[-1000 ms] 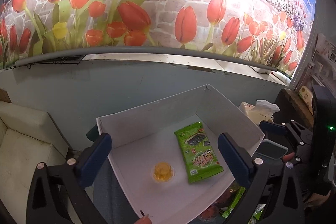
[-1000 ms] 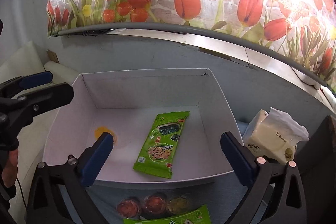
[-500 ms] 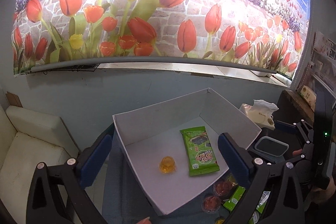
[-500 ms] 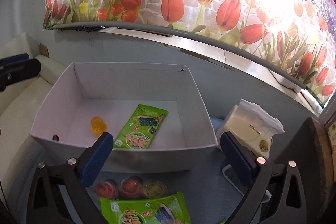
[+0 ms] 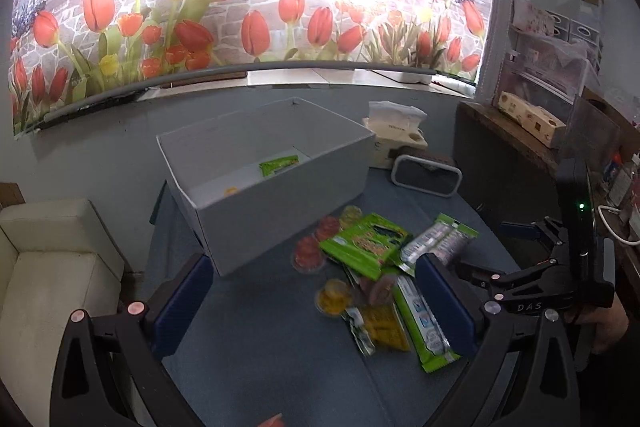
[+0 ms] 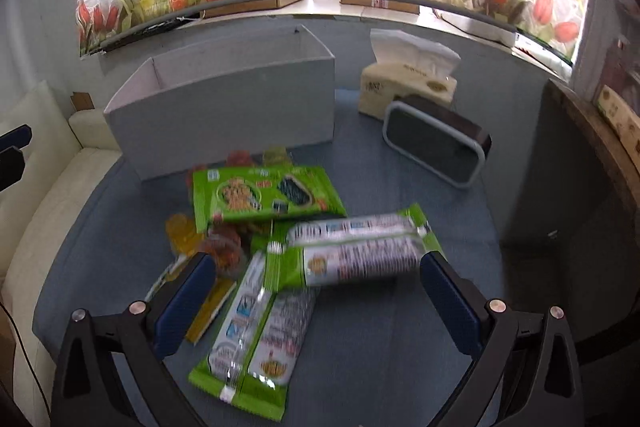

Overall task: Organize snacks
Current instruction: 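Return both tools to the pile and grasp a long green snack bar with the right gripper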

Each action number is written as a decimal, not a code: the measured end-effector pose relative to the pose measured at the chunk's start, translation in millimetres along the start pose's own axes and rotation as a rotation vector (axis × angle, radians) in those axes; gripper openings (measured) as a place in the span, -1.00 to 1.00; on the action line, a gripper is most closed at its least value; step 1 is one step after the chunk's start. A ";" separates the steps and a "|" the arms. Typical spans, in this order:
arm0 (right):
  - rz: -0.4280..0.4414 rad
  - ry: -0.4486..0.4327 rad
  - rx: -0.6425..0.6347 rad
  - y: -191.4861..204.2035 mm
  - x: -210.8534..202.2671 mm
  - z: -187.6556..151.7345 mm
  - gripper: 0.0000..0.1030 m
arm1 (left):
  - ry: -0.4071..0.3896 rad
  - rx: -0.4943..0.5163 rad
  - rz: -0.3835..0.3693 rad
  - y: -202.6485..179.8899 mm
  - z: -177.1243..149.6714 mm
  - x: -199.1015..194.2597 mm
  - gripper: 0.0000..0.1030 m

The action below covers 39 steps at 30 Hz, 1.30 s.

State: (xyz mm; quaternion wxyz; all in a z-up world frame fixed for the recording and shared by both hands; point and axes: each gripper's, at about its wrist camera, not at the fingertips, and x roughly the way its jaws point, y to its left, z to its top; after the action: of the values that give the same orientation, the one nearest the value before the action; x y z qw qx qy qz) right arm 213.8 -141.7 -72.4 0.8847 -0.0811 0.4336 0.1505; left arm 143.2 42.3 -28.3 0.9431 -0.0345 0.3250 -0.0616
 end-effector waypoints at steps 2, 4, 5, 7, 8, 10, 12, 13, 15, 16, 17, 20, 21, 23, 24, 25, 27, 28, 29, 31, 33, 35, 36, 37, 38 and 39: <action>-0.027 0.031 0.011 8.2 -2.3 -21.7 1.00 | 0.018 -0.040 -0.029 -6.4 -20.0 -6.9 1.00; -0.024 0.056 0.021 18.5 0.2 -39.0 1.00 | 0.036 -0.061 -0.028 -11.1 -35.4 -13.1 1.00; -0.026 0.064 0.027 21.1 3.0 -44.9 1.00 | 0.037 -0.064 -0.022 -13.4 -42.5 -17.3 1.00; -0.026 0.085 0.031 31.6 11.0 -53.4 1.00 | 0.035 -0.051 -0.003 -15.2 -51.5 -24.6 1.00; -0.025 0.090 0.029 36.6 14.7 -55.7 1.00 | 0.035 -0.043 0.003 -16.0 -56.0 -29.4 1.00; -0.029 0.107 0.019 46.2 23.8 -58.7 1.00 | 0.036 -0.034 0.010 -14.8 -60.8 -35.9 1.00; -0.052 0.123 0.011 56.8 33.6 -60.9 1.00 | 0.030 -0.040 0.009 -10.8 -65.1 -43.6 1.00; -0.069 0.132 0.017 59.4 38.8 -62.0 1.00 | 0.027 -0.045 0.004 -7.8 -66.3 -46.5 1.00; -0.066 0.157 0.031 63.0 49.0 -65.3 1.00 | 0.023 -0.057 0.012 -1.1 -69.1 -51.4 1.00; -0.067 0.175 0.037 63.3 54.2 -66.4 1.00 | 0.023 -0.065 0.016 1.9 -69.9 -52.7 1.00; -0.066 0.182 0.044 63.0 58.6 -67.2 1.00 | 0.027 -0.072 0.014 5.1 -70.6 -53.1 1.00; -0.059 0.157 0.064 58.7 59.9 -67.4 1.00 | 0.027 -0.081 0.028 12.9 -72.1 -52.4 1.00; -0.055 0.155 0.064 57.9 59.7 -67.6 1.00 | 0.029 -0.083 0.027 14.4 -72.8 -51.8 1.00; -0.046 0.147 0.059 56.2 57.7 -69.2 1.00 | 0.030 -0.098 0.018 18.3 -74.1 -50.3 1.00; -0.046 0.138 0.056 55.3 55.7 -70.8 0.95 | 0.032 -0.106 0.015 19.7 -74.6 -49.0 1.00; -0.047 0.129 0.053 53.6 54.2 -72.1 0.88 | 0.034 -0.108 0.012 20.1 -75.1 -47.9 1.00; -0.043 0.114 0.045 49.4 47.1 -76.9 0.71 | 0.037 -0.108 0.012 19.8 -75.5 -45.5 1.00; -0.046 0.109 0.045 45.2 44.3 -77.7 0.52 | 0.038 -0.108 0.009 19.7 -76.0 -44.5 1.00; -0.044 0.105 0.055 40.0 41.3 -78.2 0.42 | 0.041 -0.106 0.006 18.5 -76.5 -43.2 1.00; -0.029 0.113 0.050 35.9 39.1 -79.6 0.35 | 0.042 -0.104 0.007 16.1 -77.0 -41.4 1.00; -0.030 0.109 0.033 36.1 36.4 -82.1 0.33 | 0.044 -0.106 -0.004 12.5 -77.1 -38.7 1.00; -0.020 0.109 0.053 33.8 31.2 -83.9 0.25 | 0.048 -0.098 -0.006 8.6 -77.1 -37.1 1.00; -0.003 0.114 0.073 30.1 30.4 -83.6 0.25 | 0.050 -0.089 -0.002 6.1 -76.8 -35.9 1.00; 0.025 0.119 0.095 27.3 28.2 -84.4 0.24 | 0.054 -0.081 0.000 4.4 -76.4 -34.3 1.00; 0.042 0.123 0.108 25.5 26.4 -85.9 0.24 | 0.059 -0.075 0.001 2.5 -75.9 -32.6 1.00; 0.043 0.127 0.106 24.6 23.3 -88.4 0.23 | 0.063 -0.070 0.001 0.2 -75.5 -30.1 1.00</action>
State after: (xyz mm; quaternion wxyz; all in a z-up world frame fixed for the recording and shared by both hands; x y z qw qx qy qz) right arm 153.3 -138.2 -145.2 0.8551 -0.0342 0.4977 0.1411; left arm 73.1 44.7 -69.4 0.9305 -0.0655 0.3567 -0.0509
